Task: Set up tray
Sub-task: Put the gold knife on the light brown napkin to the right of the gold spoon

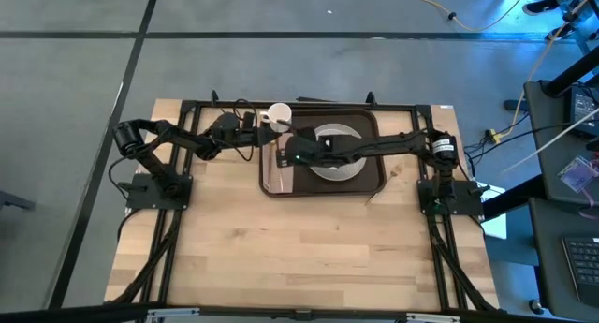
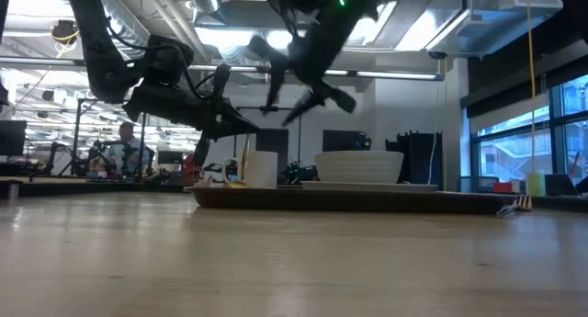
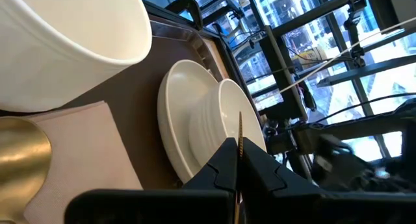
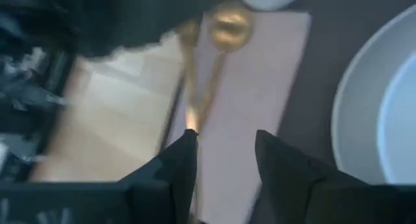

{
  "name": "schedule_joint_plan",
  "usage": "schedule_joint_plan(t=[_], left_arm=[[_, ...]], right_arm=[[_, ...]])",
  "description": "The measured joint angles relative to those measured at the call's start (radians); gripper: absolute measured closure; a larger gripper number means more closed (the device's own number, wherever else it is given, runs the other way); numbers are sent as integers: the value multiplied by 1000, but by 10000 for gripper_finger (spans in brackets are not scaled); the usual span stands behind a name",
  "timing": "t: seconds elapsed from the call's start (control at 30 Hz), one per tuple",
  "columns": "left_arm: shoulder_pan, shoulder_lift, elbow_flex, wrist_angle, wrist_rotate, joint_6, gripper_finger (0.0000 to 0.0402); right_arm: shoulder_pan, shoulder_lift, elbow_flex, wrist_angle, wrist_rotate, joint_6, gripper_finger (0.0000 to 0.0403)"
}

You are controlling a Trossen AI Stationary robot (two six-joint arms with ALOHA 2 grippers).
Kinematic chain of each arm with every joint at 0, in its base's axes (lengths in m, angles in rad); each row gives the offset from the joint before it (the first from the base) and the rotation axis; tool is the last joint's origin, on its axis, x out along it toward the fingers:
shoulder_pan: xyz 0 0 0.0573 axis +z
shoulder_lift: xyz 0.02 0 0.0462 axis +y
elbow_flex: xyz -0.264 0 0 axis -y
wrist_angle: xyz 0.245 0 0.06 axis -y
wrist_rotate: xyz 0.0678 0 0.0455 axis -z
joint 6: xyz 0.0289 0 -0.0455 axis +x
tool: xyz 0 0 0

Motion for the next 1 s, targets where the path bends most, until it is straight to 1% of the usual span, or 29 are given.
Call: schedule_joint_plan(t=[0.07, 0.2, 0.4, 0.53, 0.63, 0.83, 1.0], left_arm=[[0, 0, 0, 0, 1, 0, 400], [0, 0, 0, 5, 1, -6, 400], [0, -1, 0, 7, 11, -8, 400], [2, -1, 0, 5, 17, -2, 400], [7, -1, 0, 5, 19, -1, 400], [18, -1, 0, 6, 28, -7, 400], [27, -1, 0, 7, 29, -24, 400]], right_arm=[[0, 12, 44, -39, 4, 4, 247], [0, 97, 135, -75, -15, -21, 247], [0, 238, 318, -266, -22, -30, 247], [0, 295, 396, -272, -50, -72, 247], [0, 315, 414, -276, -54, -77, 247], [0, 315, 416, -290, -48, -76, 247], [0, 315, 416, -289, 5, -142, 246]])
